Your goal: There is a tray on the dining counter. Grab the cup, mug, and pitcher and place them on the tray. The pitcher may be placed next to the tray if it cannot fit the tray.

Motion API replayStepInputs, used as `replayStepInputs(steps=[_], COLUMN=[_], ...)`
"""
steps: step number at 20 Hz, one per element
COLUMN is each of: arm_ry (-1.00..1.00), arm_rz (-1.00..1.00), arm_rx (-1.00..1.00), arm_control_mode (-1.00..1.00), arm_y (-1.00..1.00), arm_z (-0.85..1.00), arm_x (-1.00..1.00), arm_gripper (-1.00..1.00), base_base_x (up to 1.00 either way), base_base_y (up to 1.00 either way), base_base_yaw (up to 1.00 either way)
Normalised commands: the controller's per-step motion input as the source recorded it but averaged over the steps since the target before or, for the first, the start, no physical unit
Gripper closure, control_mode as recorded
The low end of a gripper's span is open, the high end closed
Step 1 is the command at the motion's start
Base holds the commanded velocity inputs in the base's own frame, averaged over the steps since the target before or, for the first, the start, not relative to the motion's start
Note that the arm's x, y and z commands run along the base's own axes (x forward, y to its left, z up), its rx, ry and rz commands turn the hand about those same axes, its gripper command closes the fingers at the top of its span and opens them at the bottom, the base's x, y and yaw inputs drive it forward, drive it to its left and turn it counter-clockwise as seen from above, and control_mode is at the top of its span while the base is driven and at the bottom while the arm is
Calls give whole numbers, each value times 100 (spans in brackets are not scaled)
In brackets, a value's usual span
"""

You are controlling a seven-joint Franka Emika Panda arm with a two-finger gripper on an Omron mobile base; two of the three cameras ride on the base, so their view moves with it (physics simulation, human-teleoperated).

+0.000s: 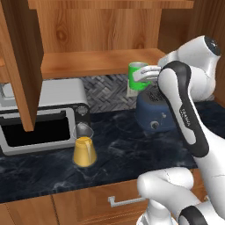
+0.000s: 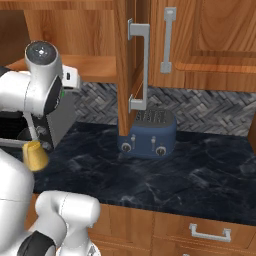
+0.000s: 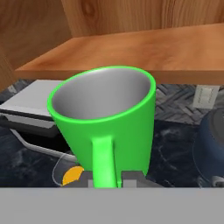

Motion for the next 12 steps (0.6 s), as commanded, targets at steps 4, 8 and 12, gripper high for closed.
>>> replayStepInputs(steps=[4,8,12], arm_ry=[1,0,-6], arm_rz=[0,0,-2], arm_rx=[1,0,-2], arm_control_mode=[-100,-100,-100], arm_y=[-7,-12,-13], arm_z=[9,0,14], arm_x=[-47,-46,-44], arm_gripper=[100,100,100], base_base_x=[0,0,0], base_base_y=[0,0,0], base_base_yaw=[0,0,0])
